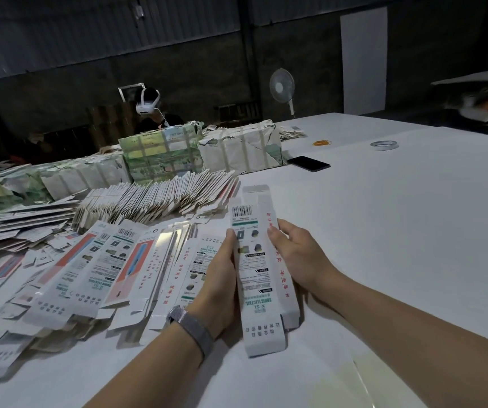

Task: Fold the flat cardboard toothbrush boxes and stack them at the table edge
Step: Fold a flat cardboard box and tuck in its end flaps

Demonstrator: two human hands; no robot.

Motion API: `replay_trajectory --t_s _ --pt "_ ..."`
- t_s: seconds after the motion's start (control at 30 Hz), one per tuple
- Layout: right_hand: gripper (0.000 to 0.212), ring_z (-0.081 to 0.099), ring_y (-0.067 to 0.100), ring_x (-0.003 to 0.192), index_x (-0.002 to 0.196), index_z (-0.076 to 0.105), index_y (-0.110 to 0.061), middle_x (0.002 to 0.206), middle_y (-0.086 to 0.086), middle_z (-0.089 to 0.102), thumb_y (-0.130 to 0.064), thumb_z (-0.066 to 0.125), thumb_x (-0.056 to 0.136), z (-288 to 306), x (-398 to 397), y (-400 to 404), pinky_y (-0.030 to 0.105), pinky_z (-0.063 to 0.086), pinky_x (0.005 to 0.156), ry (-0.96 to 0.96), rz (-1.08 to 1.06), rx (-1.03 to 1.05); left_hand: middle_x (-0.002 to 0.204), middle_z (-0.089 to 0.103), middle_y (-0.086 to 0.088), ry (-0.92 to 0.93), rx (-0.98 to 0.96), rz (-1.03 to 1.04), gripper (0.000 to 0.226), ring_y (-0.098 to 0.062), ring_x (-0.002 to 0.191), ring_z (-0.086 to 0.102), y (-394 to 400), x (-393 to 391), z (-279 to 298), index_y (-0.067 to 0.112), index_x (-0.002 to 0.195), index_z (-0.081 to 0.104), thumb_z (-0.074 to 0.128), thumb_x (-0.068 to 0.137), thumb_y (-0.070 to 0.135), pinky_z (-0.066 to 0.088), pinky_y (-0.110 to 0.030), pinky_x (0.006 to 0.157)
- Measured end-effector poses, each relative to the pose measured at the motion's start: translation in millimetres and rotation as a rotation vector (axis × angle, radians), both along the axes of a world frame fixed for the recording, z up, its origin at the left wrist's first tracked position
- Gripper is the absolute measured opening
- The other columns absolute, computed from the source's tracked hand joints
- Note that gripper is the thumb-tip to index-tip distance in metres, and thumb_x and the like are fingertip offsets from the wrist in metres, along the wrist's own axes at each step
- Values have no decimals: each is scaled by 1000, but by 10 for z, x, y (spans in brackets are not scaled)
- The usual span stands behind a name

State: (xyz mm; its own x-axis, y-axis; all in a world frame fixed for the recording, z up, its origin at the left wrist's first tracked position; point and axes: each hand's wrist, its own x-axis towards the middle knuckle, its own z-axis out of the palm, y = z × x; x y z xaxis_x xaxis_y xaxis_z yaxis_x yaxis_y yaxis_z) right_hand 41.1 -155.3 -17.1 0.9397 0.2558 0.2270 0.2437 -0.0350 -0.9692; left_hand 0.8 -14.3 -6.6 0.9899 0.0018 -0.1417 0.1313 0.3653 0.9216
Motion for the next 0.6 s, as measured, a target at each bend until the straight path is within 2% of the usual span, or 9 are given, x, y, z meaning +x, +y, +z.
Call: replay_trajectory --t_s 0.13,0.23,0.33,0.43,0.5,0.6 --pt "26 74 15 93 124 59 -36 107 -10 75 -43 46 102 -6 -38 0 45 60 85 -57 58 -50 108 76 -15 -35 35 -24 50 -32 92 76 -3 -11 -42 24 109 79 38 103 52 62 -39 66" --pt "40 74 16 93 130 51 -39 110 -10 74 -52 53 92 -27 -51 -12 43 61 81 -52 121 -19 111 76 -12 -104 89 -19 46 -31 97 75 -54 -15 -70 29 126 68 47 93 53 62 -38 68" --pt "48 74 15 92 131 46 -41 109 -14 73 -56 58 86 -41 -34 -15 42 62 79 -50 137 -21 111 76 -11 -125 117 -57 42 -31 101 74 -59 -4 -83 31 128 65 41 100 52 63 -42 77" --pt "59 74 15 94 130 45 -42 111 -13 73 -61 65 78 -45 -28 -13 45 61 82 -42 150 -17 115 75 -11 -126 145 -51 54 -32 104 73 -57 11 -70 33 132 61 44 89 61 60 -48 87" --pt "61 74 15 95 129 45 -43 111 -14 72 -62 66 76 -40 -37 -18 45 61 84 -36 165 -12 112 76 -10 -148 175 -58 62 -30 101 74 -74 22 -69 36 129 62 46 78 65 62 -46 83" --pt "62 73 16 100 132 45 -39 117 -11 71 -60 65 76 -27 -50 -22 46 59 89 -24 181 11 104 79 -6 -171 227 -85 62 -27 94 76 -62 29 -72 40 127 61 43 75 70 63 -35 70"
